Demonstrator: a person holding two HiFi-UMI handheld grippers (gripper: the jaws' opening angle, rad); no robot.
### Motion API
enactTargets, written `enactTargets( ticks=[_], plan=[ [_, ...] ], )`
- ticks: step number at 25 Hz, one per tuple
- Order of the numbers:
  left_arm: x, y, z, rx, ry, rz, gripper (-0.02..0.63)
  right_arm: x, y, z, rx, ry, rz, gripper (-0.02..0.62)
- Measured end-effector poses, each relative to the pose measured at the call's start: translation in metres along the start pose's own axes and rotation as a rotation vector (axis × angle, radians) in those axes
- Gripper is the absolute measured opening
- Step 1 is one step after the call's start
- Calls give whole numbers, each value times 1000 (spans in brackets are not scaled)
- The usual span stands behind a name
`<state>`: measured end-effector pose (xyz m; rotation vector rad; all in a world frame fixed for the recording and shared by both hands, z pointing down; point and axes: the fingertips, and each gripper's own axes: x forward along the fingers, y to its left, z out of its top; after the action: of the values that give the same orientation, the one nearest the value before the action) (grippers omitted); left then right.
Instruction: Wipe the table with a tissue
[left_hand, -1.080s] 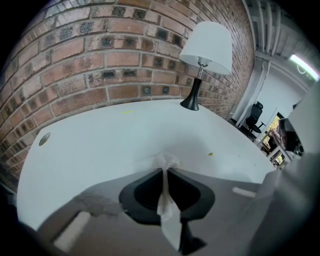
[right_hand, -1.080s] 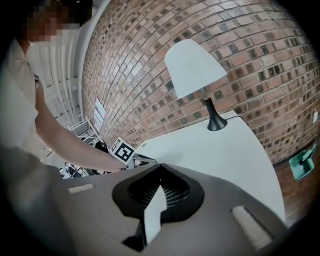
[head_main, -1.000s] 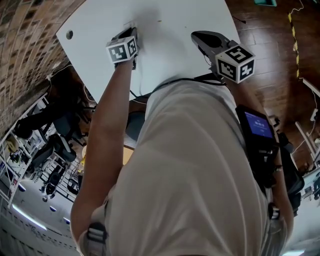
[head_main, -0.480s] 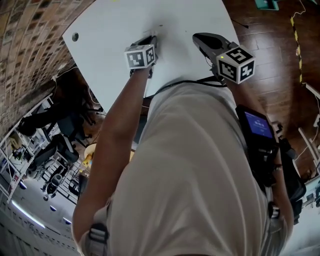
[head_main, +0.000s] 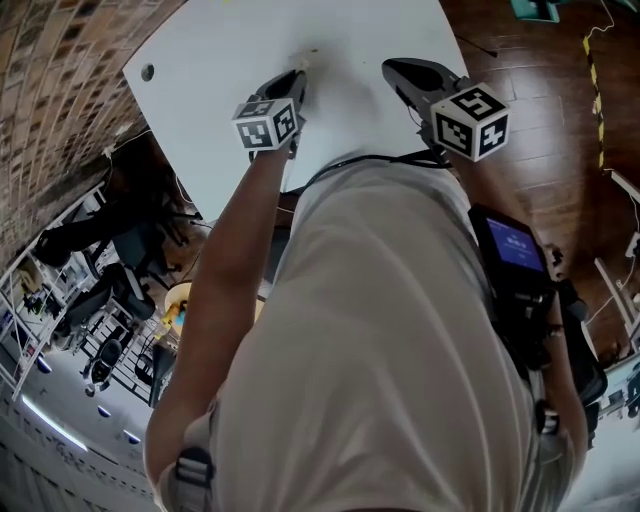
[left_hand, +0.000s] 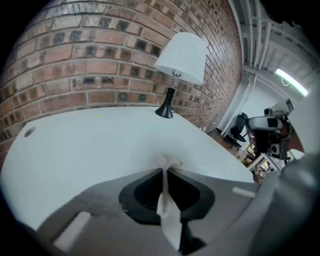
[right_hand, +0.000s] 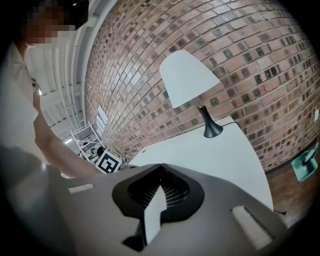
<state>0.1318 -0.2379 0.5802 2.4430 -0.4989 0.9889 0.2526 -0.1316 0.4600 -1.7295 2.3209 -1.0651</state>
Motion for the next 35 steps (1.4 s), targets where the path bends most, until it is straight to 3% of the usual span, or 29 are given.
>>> enactTargets(
  ticks=[3,9,17,27,35],
  plan=[
    [1,25,11,23,-12,70,35,-6,-3,-3,8,-4,-5,8],
    [16,27,31,118,24,106,35,-27,-15,-8,27,-15,-36,8],
    [40,18,44,-78,25,64,35,-51,-30,-8,49,-47,-75,8],
    [46,19,38,-17,61,117,32,-67,-40,-11,75,-73,-113,8],
    [48,15,37,-56,57,61,31,-66,-41,-11,78,-75,-111,8]
  ],
)
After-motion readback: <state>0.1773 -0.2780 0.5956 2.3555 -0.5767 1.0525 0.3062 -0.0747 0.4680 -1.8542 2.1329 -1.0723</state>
